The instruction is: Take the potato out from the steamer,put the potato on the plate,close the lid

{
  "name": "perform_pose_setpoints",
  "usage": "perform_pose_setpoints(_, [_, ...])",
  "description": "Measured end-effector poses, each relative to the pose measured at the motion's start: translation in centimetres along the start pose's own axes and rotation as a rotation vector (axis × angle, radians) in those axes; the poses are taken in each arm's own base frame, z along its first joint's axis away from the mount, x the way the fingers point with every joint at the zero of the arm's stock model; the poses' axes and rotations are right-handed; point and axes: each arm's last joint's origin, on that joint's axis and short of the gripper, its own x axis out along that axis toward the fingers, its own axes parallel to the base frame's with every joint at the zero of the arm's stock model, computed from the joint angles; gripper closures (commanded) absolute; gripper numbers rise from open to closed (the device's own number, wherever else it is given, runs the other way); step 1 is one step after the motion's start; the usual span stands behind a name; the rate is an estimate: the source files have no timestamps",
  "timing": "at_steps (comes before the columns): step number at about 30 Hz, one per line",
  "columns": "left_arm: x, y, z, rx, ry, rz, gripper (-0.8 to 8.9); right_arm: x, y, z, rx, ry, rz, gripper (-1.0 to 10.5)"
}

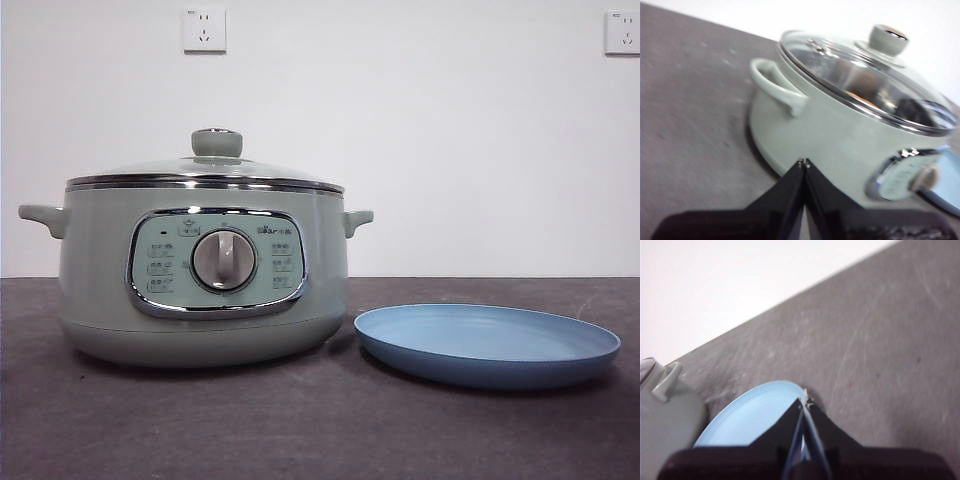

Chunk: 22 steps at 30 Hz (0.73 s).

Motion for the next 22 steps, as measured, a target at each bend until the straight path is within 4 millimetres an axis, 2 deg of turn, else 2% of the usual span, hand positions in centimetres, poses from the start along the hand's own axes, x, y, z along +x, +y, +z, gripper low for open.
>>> perform_pose_setpoints(5, [-1.1,-0.6,0.8,-0.084,0.118,0.023,8.19,-0.6,0.9,1.6,0.07,0.063,-0.034,9.6])
perform_pose_setpoints(11, [-2.3,-2.1,3.9,-0.086,0.084,0.005,8.19,-0.5,2.9,4.9,0.051,0.131,0.02,9.6])
perform_pose_setpoints(22, [-2.5,-5.1,11.6,0.064,0.055,-0.01,8.19,1.0,8.1,14.5,-0.193,0.166,0.175,9.6])
